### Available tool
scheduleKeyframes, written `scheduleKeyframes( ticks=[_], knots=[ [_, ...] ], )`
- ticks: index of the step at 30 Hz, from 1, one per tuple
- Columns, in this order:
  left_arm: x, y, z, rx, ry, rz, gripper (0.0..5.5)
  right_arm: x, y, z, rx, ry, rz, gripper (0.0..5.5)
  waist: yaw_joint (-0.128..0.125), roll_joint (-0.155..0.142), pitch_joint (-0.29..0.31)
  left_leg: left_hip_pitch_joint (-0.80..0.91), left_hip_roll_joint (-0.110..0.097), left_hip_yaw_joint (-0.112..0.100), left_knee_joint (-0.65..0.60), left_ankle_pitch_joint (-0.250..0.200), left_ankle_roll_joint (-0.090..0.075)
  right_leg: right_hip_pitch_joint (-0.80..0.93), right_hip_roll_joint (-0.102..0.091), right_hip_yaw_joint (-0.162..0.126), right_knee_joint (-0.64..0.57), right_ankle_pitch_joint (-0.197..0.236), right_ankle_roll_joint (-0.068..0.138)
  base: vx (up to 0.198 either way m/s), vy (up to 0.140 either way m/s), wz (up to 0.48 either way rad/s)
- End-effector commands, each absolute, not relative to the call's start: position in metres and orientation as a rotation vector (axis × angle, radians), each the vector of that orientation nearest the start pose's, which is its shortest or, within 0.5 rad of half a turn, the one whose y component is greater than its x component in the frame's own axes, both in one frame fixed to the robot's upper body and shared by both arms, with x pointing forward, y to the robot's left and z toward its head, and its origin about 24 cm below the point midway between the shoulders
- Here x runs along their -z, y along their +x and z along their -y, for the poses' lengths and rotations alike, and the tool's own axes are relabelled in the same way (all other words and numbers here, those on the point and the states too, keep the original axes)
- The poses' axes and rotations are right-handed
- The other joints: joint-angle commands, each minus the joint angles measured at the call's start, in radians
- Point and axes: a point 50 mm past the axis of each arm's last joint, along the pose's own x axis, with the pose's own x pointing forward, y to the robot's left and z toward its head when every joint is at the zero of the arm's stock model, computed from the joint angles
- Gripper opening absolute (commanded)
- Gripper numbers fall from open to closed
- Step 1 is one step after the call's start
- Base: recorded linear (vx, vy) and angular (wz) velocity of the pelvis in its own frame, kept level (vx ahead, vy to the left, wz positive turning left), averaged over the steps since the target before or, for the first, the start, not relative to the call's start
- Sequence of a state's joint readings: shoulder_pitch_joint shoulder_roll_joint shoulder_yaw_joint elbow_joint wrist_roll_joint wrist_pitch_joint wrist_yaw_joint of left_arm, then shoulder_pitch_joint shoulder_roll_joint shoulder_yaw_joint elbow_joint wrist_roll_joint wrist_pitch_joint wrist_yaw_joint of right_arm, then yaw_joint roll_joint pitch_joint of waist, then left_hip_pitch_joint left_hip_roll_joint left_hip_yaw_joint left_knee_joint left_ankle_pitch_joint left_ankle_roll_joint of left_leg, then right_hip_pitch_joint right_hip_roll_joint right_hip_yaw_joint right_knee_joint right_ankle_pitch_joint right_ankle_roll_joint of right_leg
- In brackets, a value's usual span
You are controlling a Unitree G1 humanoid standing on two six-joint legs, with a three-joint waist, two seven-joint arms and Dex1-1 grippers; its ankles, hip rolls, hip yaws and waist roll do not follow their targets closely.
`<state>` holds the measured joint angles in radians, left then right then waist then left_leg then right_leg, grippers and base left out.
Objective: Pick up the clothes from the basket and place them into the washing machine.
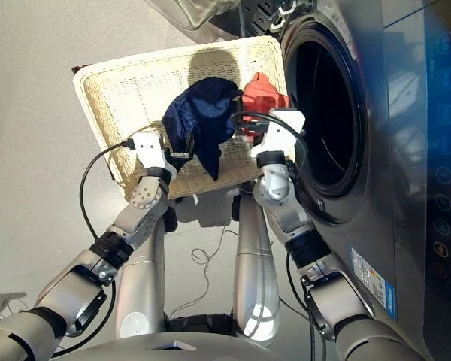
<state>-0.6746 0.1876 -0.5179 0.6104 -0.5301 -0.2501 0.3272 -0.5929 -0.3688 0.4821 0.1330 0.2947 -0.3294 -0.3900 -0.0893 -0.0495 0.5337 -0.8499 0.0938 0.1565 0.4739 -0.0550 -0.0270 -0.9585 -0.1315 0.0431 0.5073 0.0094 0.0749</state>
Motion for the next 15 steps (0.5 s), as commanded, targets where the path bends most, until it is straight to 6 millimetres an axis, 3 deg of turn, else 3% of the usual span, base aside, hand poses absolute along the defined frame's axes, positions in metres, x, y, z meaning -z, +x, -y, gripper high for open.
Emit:
scheduleKeyframes(
  ticks=[1, 5, 15],
  knots=[
    [-0.112, 0.362, -0.06, 0.136, -0.091, 0.16, 5.5, -0.216, 0.289, 0.064, -0.345, -0.006, 0.833, 5.5, 0.004, -0.025, -0.014, -0.037, 0.024, -0.028, 0.082, -0.048, -0.038, 0.009, -0.002, 0.03, 0.021, -0.004, 0.048, 0.0, 0.0, 0.0],
    [-0.119, 0.374, -0.054, 0.076, -0.151, 0.116, 5.5, -0.225, 0.279, 0.038, -0.463, 0.015, 0.871, 5.5, -0.01, -0.04, -0.014, -0.066, 0.031, -0.025, 0.095, -0.049, -0.041, -0.017, 0.003, 0.033, 0.022, 0.002, 0.05, 0.0, 0.0, 0.0],
    [-0.136, 0.397, -0.064, -0.018, -0.122, 0.06, 5.5, -0.246, 0.256, 0.008, -0.655, 0.088, 0.939, 5.5, -0.042, -0.088, -0.014, -0.157, 0.06, -0.034, 0.157, -0.062, -0.05, -0.097, 0.022, 0.031, 0.067, -0.002, 0.053, 0.0, 0.0, 0.0]
  ],
)
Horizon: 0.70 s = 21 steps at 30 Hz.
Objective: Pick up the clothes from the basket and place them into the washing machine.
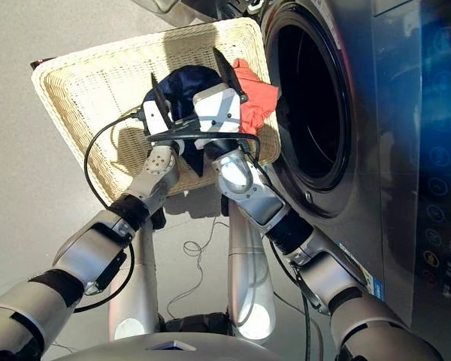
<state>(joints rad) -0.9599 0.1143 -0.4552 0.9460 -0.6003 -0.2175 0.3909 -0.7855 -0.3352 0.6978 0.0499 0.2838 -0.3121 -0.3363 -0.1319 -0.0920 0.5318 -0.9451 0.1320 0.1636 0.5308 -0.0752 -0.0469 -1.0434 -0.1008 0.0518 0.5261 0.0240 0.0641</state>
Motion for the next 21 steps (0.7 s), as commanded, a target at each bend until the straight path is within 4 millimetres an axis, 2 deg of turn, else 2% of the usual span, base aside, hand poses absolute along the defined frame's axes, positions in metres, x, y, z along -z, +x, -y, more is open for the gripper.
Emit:
scheduleKeyframes(
  ticks=[1, 2, 6, 13, 14, 15, 16, 21],
  knots=[
    [-0.138, 0.398, -0.065, -0.024, -0.12, 0.062, 5.5, -0.249, 0.254, 0.006, -0.666, 0.091, 0.952, 5.5, -0.002, -0.05, -0.012, -0.069, 0.026, -0.043, 0.106, -0.044, -0.031, -0.018, -0.007, 0.021, 0.05, -0.017, 0.064, 0.095, -0.021, -0.07],
    [-0.136, 0.399, -0.067, -0.034, -0.116, 0.05, 5.5, -0.249, 0.251, 0.005, -0.681, 0.103, 0.958, 5.5, -0.003, -0.052, -0.012, -0.056, 0.035, -0.05, 0.128, -0.083, -0.04, -0.005, -0.002, 0.016, 0.07, -0.051, 0.069, 0.094, -0.024, -0.05],
    [-0.14, 0.405, -0.079, -0.08, -0.102, 0.034, 5.5, -0.257, 0.243, 0.001, -0.722, 0.126, 0.992, 5.5, -0.018, -0.071, -0.012, -0.078, 0.056, -0.052, 0.142, -0.087, -0.045, -0.033, 0.01, 0.011, 0.078, -0.051, 0.071, 0.024, -0.006, -0.02],
    [-0.145, 0.409, -0.086, -0.102, -0.059, 0.029, 5.5, -0.26, 0.234, 0.004, -0.768, 0.16, 1.007, 5.5, -0.037, -0.078, -0.012, -0.087, 0.065, -0.061, 0.142, -0.086, -0.051, -0.05, 0.023, 0.006, 0.077, -0.047, 0.071, 0.0, 0.0, 0.0],
    [-0.145, 0.41, -0.086, -0.105, -0.057, 0.029, 4.64, -0.261, 0.234, 0.005, -0.768, 0.163, 1.009, 5.5, -0.038, -0.077, -0.012, -0.086, 0.066, -0.061, 0.141, -0.086, -0.052, -0.051, 0.025, 0.006, 0.079, -0.048, 0.07, 0.0, 0.0, 0.0],
    [-0.146, 0.41, -0.087, -0.109, -0.057, 0.029, 1.47, -0.26, 0.234, 0.005, -0.77, 0.164, 1.008, 5.5, -0.038, -0.077, -0.012, -0.085, 0.066, -0.061, 0.139, -0.086, -0.052, -0.052, 0.026, 0.008, 0.08, -0.049, 0.07, 0.0, 0.0, 0.0],
    [-0.146, 0.41, -0.087, -0.113, -0.055, 0.027, 0.0, -0.26, 0.234, 0.005, -0.773, 0.165, 1.002, 5.5, -0.039, -0.077, -0.012, -0.084, 0.067, -0.061, 0.139, -0.086, -0.053, -0.051, 0.027, 0.008, 0.08, -0.047, 0.069, 0.0, 0.0, 0.0],
    [-0.145, 0.41, -0.088, -0.109, -0.036, 0.029, 0.0, -0.257, 0.238, 0.008, -0.759, 0.149, 0.989, 5.5, -0.039, -0.07, -0.012, -0.074, 0.065, -0.059, 0.126, -0.08, -0.054, -0.042, 0.026, 0.007, 0.071, -0.041, 0.069, -0.02, 0.002, 0.0]
  ],
)
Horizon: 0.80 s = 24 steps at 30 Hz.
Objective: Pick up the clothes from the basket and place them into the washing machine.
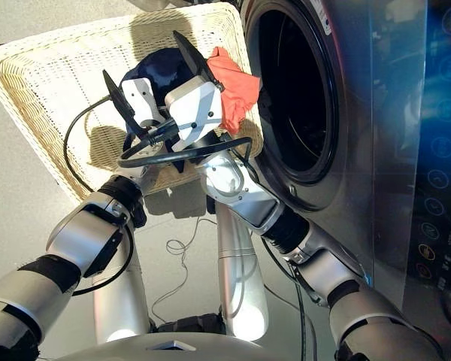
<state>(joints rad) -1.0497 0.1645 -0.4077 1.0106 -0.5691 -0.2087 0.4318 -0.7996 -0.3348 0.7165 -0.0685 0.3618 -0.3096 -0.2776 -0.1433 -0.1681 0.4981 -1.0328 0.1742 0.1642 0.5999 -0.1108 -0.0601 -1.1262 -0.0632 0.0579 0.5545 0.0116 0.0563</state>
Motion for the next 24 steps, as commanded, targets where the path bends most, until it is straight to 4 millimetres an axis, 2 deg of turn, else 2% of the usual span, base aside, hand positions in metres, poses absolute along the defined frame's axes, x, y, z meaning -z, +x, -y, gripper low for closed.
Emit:
scheduleKeyframes(
  ticks=[1, 6, 9, 10, 11, 12, 13, 16, 18, 19, 20, 21, 22, 24],
  knots=[
    [-0.146, 0.41, -0.087, -0.109, -0.033, 0.041, 0.0, -0.256, 0.239, 0.01, -0.749, 0.132, 0.992, 5.5, -0.03, 0.008, 0.022, 0.002, 0.015, -0.052, 0.04, -0.008, -0.033, 0.029, -0.016, 0.005, 0.021, 0.008, 0.072, -0.104, 0.01, -0.015],
    [-0.137, 0.402, -0.081, -0.099, -0.059, 0.058, 0.0, -0.247, 0.253, 0.025, -0.651, 0.068, 0.958, 5.5, -0.019, 0.021, 0.022, 0.032, 0.001, -0.047, 0.015, -0.001, -0.029, 0.057, -0.026, 0.004, 0.003, 0.016, 0.075, -0.021, 0.004, -0.002],
    [-0.133, 0.385, -0.074, -0.043, -0.025, 0.164, 0.0, -0.237, 0.266, 0.049, -0.501, -0.007, 0.929, 5.5, 0.001, 0.044, 0.022, 0.059, -0.017, -0.044, -0.001, 0.001, -0.022, 0.081, -0.033, 0.005, 0.003, 0.015, 0.076, 0.0, 0.0, 0.0],
    [-0.13, 0.378, -0.076, -0.026, -0.018, 0.198, 0.0, -0.234, 0.271, 0.059, -0.433, -0.045, 0.922, 5.5, 0.01, 0.054, 0.022, 0.073, -0.024, -0.044, -0.007, 0.0, -0.02, 0.096, -0.036, 0.005, 0.001, 0.011, 0.076, 0.0, 0.0, 0.0],
    [-0.13, 0.378, -0.076, -0.026, -0.017, 0.198, 0.0, -0.234, 0.271, 0.059, -0.433, -0.045, 0.922, 5.5, 0.011, 0.054, 0.022, 0.074, -0.024, -0.043, -0.008, 0.0, -0.02, 0.096, -0.036, 0.005, 0.0, 0.011, 0.076, 0.0, 0.0, 0.0],
    [-0.125, 0.365, -0.083, 0.0, 0.016, 0.248, 0.0, -0.224, 0.279, 0.076, -0.342, -0.102, 0.885, 5.5, 0.029, 0.07, 0.022, 0.102, -0.035, -0.044, -0.019, -0.003, -0.014, 0.122, -0.044, 0.003, 0.004, 0.004, 0.075, 0.0, 0.0, 0.0],
    [-0.124, 0.365, -0.083, 0.0, 0.016, 0.247, 0.0, -0.224, 0.279, 0.076, -0.342, -0.101, 0.884, 5.5, 0.029, 0.069, 0.022, 0.104, -0.035, -0.044, -0.02, -0.003, -0.014, 0.123, -0.044, 0.004, 0.004, 0.004, 0.075, 0.0, 0.0, 0.0],
    [-0.13, 0.34, -0.095, 0.057, 0.011, 0.365, 0.0, -0.207, 0.287, 0.102, -0.229, -0.125, 0.813, 5.5, 0.051, 0.088, 0.022, 0.15, -0.051, -0.045, -0.043, -0.003, -0.01, 0.172, -0.057, -0.002, -0.004, -0.001, 0.078, 0.0, 0.0, 0.0],
    [-0.146, 0.316, -0.108, 0.136, 0.036, 0.499, 0.0, -0.193, 0.291, 0.122, -0.166, -0.142, 0.75, 5.5, 0.072, 0.101, 0.022, 0.207, -0.066, -0.049, -0.074, -0.002, -0.009, 0.233, -0.069, -0.008, -0.03, -0.005, 0.081, 0.014, 0.009, 0.088],
    [-0.145, 0.316, -0.108, 0.136, 0.037, 0.498, 0.0, -0.193, 0.291, 0.122, -0.167, -0.142, 0.749, 5.5, 0.072, 0.1, 0.022, 0.209, -0.066, -0.049, -0.075, -0.001, -0.009, 0.235, -0.069, -0.008, -0.031, -0.005, 0.081, 0.0, 0.0, 0.0],
    [-0.152, 0.308, -0.112, 0.161, 0.049, 0.544, 0.0, -0.188, 0.292, 0.126, -0.159, -0.149, 0.723, 5.5, 0.078, 0.104, 0.022, 0.228, -0.072, -0.053, -0.082, -0.001, -0.008, 0.259, -0.073, -0.009, -0.038, -0.008, 0.082, 0.0, 0.0, 0.0],
    [-0.168, 0.294, -0.115, 0.241, 0.032, 0.631, 0.0, -0.179, 0.295, 0.129, -0.167, -0.168, 0.679, 5.5, 0.091, 0.11, 0.022, 0.274, -0.078, -0.056, -0.096, -0.004, -0.008, 0.308, -0.078, -0.013, -0.05, -0.013, 0.084, 0.0, 0.0, 0.0],
    [-0.168, 0.293, -0.115, 0.24, 0.032, 0.629, 0.0, -0.179, 0.295, 0.129, -0.168, -0.167, 0.678, 5.5, 0.091, 0.109, 0.022, 0.277, -0.079, -0.055, -0.098, -0.004, -0.008, 0.31, -0.078, -0.013, -0.051, -0.013, 0.084, 0.0, 0.0, 0.0],
    [-0.183, 0.283, -0.119, 0.289, 0.007, 0.702, 0.0, -0.174, 0.297, 0.127, -0.2, -0.177, 0.646, 5.5, 0.1, 0.112, 0.022, 0.321, -0.084, -0.057, -0.113, -0.006, -0.007, 0.351, -0.084, -0.012, -0.057, -0.017, 0.085, 0.037, 0.019, 0.052]
  ],
)
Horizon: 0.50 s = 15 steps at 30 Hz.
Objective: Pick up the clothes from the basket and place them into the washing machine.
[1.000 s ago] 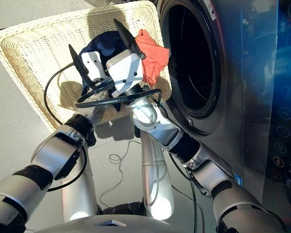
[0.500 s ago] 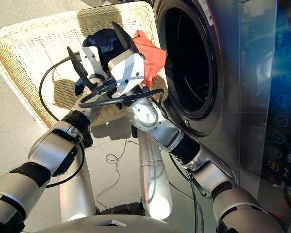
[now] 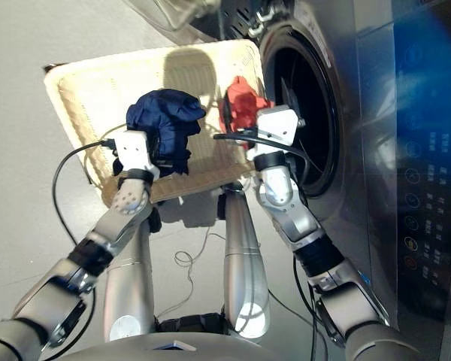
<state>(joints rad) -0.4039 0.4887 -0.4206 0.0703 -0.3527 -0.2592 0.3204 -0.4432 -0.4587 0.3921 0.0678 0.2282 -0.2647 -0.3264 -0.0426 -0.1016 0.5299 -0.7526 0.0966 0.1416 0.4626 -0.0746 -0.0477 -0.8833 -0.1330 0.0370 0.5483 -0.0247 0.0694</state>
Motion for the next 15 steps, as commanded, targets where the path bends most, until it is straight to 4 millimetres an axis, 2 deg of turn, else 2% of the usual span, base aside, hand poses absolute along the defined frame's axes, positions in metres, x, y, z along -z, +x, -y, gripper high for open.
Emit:
scheduleKeyframes(
  ticks=[1, 6, 9, 14, 15],
  knots=[
    [-0.194, 0.273, -0.117, 0.366, -0.047, 0.748, 0.0, -0.169, 0.298, 0.124, -0.258, -0.21, 0.617, 5.5, 0.006, 0.047, -0.01, 0.088, -0.013, -0.039, 0.01, -0.044, -0.019, 0.155, -0.019, 0.007, -0.063, 0.017, 0.074, 0.058, 0.027, 0.075],
    [-0.211, 0.258, -0.113, 0.511, -0.067, 0.815, 0.0, -0.168, 0.295, 0.119, -0.369, -0.247, 0.591, 5.5, 0.015, 0.046, -0.01, 0.197, -0.027, -0.043, -0.071, -0.018, -0.025, 0.274, -0.033, -0.006, -0.156, 0.046, 0.081, 0.073, -0.002, 0.016],
    [-0.22, 0.248, -0.11, 0.653, -0.057, 0.836, 0.0, -0.172, 0.29, 0.112, -0.532, -0.277, 0.575, 5.5, 0.025, 0.044, -0.01, 0.323, -0.037, -0.037, -0.18, 0.017, -0.029, 0.401, -0.045, -0.022, -0.27, 0.081, 0.093, 0.069, 0.005, 0.016],
    [-0.218, 0.243, -0.107, 0.774, -0.045, 0.8, 0.0, -0.18, 0.285, 0.101, -0.684, -0.343, 0.582, 5.5, 0.031, 0.047, -0.032, 0.414, -0.047, -0.031, -0.28, 0.054, -0.036, 0.489, -0.058, -0.031, -0.362, 0.117, 0.103, 0.083, 0.018, 0.004],
    [-0.218, 0.24, -0.104, 0.847, -0.033, 0.78, 0.0, -0.19, 0.282, 0.094, -0.756, -0.382, 0.609, 5.5, 0.035, 0.049, -0.058, 0.444, -0.054, -0.022, -0.322, 0.067, -0.04, 0.516, -0.063, -0.036, -0.401, 0.133, 0.109, 0.067, 0.015, 0.025]
  ],
)
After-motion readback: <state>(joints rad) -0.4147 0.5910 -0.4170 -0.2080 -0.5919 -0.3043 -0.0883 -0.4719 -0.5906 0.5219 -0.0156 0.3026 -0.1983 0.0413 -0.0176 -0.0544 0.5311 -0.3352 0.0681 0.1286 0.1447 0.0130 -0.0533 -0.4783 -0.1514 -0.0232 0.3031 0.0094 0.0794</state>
